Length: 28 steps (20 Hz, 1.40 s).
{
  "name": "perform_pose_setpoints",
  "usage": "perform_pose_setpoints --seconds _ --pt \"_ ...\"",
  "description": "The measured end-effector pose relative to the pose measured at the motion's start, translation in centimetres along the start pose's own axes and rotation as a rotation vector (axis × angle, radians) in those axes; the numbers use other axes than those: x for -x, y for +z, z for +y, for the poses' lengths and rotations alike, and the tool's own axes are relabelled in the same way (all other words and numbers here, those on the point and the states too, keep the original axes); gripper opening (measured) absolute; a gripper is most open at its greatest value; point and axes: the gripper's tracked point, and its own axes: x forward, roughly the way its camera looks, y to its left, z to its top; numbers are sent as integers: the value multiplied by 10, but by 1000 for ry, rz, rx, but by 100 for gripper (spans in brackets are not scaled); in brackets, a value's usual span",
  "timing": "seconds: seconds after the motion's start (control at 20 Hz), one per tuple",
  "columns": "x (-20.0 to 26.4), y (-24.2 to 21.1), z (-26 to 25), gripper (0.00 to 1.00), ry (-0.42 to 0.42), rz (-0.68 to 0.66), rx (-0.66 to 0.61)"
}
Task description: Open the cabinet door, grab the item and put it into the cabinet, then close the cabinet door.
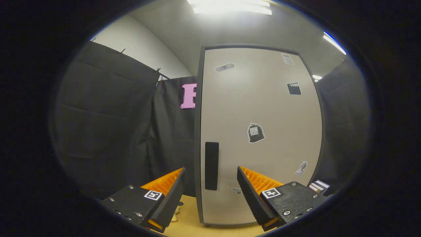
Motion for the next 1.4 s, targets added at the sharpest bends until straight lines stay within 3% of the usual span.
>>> perform_pose_setpoints --seconds 0.3,0.65,0.85,1.4 --pt "-48 -17 -5 81 -34 86 -21" --pt "-81 -46 -2 48 -38 199 -46" --pt "-79 -45 -1 29 -48 195 -20" --pt "-39 -30 11 26 41 201 -38"
